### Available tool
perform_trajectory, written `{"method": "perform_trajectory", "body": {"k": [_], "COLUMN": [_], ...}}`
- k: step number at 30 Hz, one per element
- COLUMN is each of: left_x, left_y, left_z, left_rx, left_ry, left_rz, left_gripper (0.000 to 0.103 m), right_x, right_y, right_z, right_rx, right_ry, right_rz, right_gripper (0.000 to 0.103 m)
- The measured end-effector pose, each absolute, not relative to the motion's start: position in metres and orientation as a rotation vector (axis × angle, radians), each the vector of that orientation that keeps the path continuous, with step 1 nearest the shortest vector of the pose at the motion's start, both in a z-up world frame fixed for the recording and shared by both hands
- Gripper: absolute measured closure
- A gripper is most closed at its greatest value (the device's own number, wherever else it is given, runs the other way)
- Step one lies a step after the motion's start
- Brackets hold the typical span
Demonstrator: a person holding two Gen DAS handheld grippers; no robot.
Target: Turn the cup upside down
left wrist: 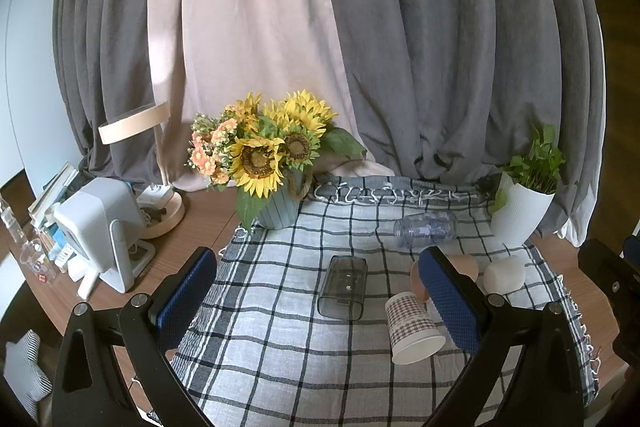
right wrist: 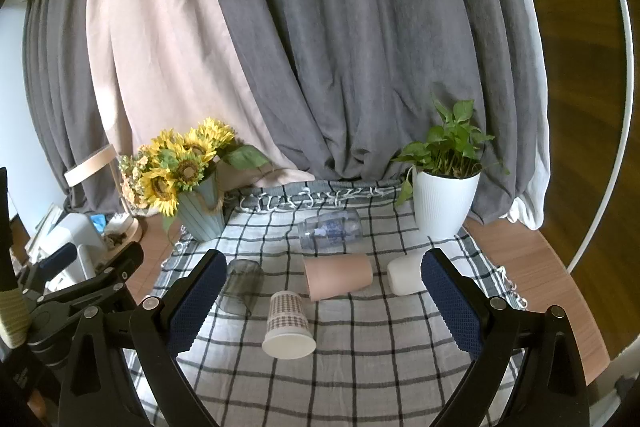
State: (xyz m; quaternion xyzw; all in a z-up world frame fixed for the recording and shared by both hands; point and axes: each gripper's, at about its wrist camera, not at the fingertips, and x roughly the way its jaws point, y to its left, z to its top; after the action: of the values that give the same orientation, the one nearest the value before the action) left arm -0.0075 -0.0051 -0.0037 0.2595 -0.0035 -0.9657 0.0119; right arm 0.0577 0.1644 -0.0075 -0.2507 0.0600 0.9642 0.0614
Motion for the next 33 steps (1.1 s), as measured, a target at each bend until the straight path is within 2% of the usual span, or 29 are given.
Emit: {"method": "perform_trajectory", "body": {"k": [33], "left_x": [-0.0125], "left_y": [-0.0102], "left_z": [-0.0089], "left_rx": [0.825], "left_ry": [-0.019], "left_rz": [-3.014], "left_gripper": [0.000], "right_x": [0.0542], "right_y": [0.1679], "right_z": [-0.0135], "right_rx": [-0.768], "right_ry": [0.184], "right_rz": [2.908], "right_gripper": [0.005]}}
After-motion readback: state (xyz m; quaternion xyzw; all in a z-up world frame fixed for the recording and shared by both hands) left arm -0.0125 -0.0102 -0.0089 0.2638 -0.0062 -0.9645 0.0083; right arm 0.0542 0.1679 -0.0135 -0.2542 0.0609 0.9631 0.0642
